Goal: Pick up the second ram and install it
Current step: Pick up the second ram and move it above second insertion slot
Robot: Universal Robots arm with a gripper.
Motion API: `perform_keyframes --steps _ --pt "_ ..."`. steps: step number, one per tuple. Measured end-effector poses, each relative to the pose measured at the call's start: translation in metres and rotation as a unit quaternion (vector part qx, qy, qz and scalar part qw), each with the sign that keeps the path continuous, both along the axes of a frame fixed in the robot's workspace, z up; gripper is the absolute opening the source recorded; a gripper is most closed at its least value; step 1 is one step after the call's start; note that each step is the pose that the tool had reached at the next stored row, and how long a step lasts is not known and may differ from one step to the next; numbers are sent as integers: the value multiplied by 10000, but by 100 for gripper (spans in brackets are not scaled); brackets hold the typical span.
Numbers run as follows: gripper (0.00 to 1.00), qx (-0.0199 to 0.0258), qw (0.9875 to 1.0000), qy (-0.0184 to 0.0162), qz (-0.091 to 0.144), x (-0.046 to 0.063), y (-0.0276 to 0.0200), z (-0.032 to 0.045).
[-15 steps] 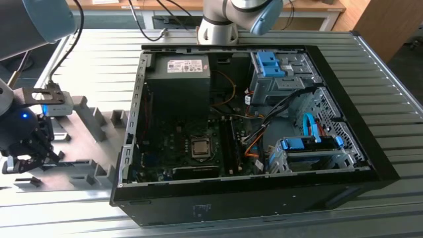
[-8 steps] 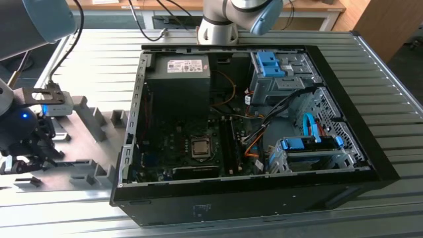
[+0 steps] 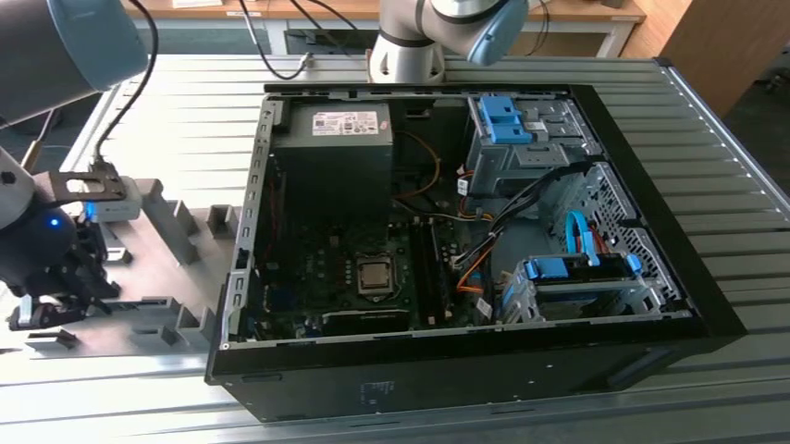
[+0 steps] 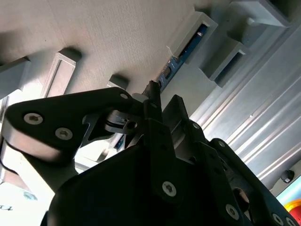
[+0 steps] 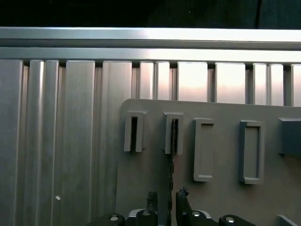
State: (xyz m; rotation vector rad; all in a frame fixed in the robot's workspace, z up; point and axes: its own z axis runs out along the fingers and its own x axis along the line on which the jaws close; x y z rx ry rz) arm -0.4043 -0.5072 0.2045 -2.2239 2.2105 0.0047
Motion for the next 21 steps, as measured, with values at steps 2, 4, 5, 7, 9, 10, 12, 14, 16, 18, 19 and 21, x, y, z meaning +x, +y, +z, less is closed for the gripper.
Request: perform_keyframes --steps 2,4,5,7,9,10,12,14,16,18,19,21 --pt "29 3 10000 0 22 0 1 -36" --pt "29 10 10000 0 39 1 4 -72" --pt "29 15 10000 0 46 1 6 -88" --pt "29 31 10000 0 53 0 10 -120" --pt "29 53 10000 1 57 -1 10 -141" --pt "29 61 10000 1 58 0 10 -146" --pt "29 62 10000 1 58 0 10 -147" --pt "29 62 10000 1 58 0 10 -148" --pt "29 62 10000 1 58 0 10 -149" --pt "29 62 10000 0 58 0 10 -149" --pt "29 62 10000 0 58 0 10 -149" --pt "28 62 10000 0 58 0 10 -150"
